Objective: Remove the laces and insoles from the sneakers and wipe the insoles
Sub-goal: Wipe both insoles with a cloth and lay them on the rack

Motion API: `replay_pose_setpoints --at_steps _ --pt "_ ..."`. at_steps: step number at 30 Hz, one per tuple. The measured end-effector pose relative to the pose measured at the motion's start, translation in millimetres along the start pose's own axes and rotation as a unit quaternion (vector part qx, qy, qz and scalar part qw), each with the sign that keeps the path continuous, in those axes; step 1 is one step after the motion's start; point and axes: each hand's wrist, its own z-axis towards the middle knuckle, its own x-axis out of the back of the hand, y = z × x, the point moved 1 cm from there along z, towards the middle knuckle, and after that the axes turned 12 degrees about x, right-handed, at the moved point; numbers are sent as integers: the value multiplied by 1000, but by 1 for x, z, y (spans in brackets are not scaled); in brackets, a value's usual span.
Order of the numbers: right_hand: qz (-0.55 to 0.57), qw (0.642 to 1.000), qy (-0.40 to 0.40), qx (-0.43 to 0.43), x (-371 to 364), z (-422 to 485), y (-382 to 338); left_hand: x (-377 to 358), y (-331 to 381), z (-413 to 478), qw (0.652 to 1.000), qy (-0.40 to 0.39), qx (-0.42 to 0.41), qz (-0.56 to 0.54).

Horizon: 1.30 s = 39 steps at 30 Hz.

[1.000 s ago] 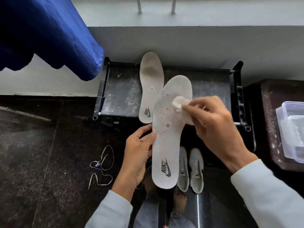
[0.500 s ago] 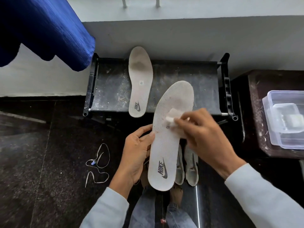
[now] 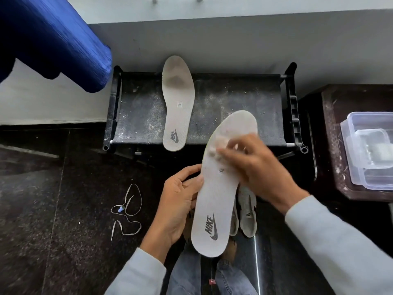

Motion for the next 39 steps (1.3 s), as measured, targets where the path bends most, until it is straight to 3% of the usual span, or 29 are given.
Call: replay_pose_setpoints --at_steps 4,6,8,11,14,18,22,25,27,29,31,35,39 --pt "-54 986 110 -116 19 9 22 2 -3 0 1000 9 4 8" --pt "-54 982 146 -109 26 5 4 2 -4 2 1000 15 4 4" --pt "-9 992 116 -43 24 -2 -29 1 -3 3 1000 16 2 -6" --pt "25 996 -27 83 4 -13 -57 -1 -3 2 1000 2 -7 -1" --pt "26 996 -50 75 -5 -11 -31 -2 -6 1 1000 3 -6 -5" --pt "-38 998 30 -35 11 8 30 0 -10 -1 1000 10 4 4" --pt "-120 968 154 -155 44 17 58 1 -13 -4 1000 7 2 16" --pt "-130 965 202 -103 55 14 21 0 -13 -3 1000 18 3 18" --pt "-69 986 149 -18 42 7 -18 -2 -13 -2 1000 23 5 13" --pt "-17 997 43 60 21 -4 -40 -3 -13 -1 1000 22 3 8" --pt "-6 996 -26 80 4 -12 -34 -3 -12 -1 1000 18 -2 10" --pt "-32 999 22 -35 4 -12 21 2 -14 -3 999 30 -3 31" --pt "-131 967 125 -177 38 -7 58 7 -18 -6 998 32 5 44"
